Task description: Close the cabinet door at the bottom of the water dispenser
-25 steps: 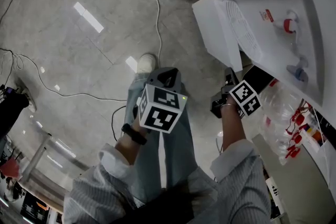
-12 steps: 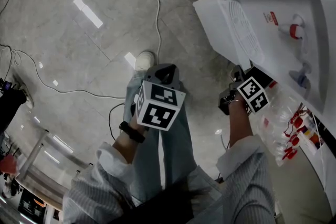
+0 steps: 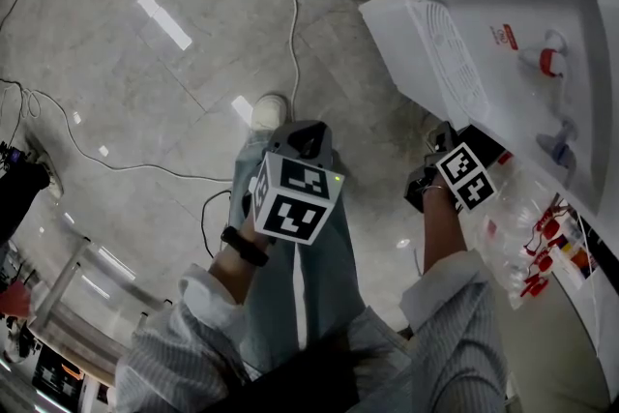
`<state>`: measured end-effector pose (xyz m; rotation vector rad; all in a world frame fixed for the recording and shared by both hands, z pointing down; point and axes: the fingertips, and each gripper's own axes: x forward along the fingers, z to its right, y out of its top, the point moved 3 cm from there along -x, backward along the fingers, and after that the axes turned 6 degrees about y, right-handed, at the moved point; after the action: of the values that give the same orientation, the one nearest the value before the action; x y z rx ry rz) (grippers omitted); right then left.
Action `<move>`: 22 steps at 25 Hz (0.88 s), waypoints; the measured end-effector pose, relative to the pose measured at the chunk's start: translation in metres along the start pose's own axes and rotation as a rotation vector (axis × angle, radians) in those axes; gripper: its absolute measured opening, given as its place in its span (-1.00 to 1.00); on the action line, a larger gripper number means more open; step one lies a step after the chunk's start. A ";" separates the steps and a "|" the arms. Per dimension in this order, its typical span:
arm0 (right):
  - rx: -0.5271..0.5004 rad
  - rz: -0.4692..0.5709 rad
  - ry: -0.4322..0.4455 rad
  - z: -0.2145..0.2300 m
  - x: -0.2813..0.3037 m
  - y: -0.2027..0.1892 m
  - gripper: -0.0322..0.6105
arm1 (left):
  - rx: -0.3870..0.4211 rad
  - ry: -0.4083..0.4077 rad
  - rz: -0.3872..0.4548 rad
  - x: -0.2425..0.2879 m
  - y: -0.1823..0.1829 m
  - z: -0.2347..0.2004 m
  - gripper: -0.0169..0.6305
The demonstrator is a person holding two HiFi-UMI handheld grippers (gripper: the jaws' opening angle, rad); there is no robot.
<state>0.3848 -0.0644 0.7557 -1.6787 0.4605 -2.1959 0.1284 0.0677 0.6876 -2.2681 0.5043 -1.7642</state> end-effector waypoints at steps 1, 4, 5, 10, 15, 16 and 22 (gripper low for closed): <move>0.011 0.012 -0.007 0.002 0.000 0.004 -0.70 | -0.001 -0.001 0.000 0.000 0.000 0.000 -0.91; 0.024 0.014 -0.015 0.009 0.004 0.016 -0.70 | -0.003 -0.002 -0.001 0.001 0.000 0.001 -0.91; 0.019 0.009 -0.015 0.010 0.005 0.019 -0.70 | -0.005 -0.002 -0.001 0.002 0.000 0.001 -0.91; 0.013 0.015 -0.022 0.015 0.007 0.025 -0.70 | -0.010 -0.007 0.006 0.004 0.004 0.005 -0.91; 0.012 0.030 -0.029 0.015 0.009 0.030 -0.70 | -0.016 -0.003 0.015 0.005 0.011 0.003 -0.91; 0.008 0.029 -0.028 0.014 0.009 0.029 -0.70 | -0.017 -0.003 0.017 0.005 0.012 0.002 -0.91; 0.034 0.017 -0.003 0.002 0.005 0.023 -0.70 | 0.001 0.004 0.026 -0.003 0.022 0.001 -0.91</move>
<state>0.3874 -0.0873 0.7501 -1.6543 0.4327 -2.1768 0.1256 0.0484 0.6767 -2.2467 0.5310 -1.7568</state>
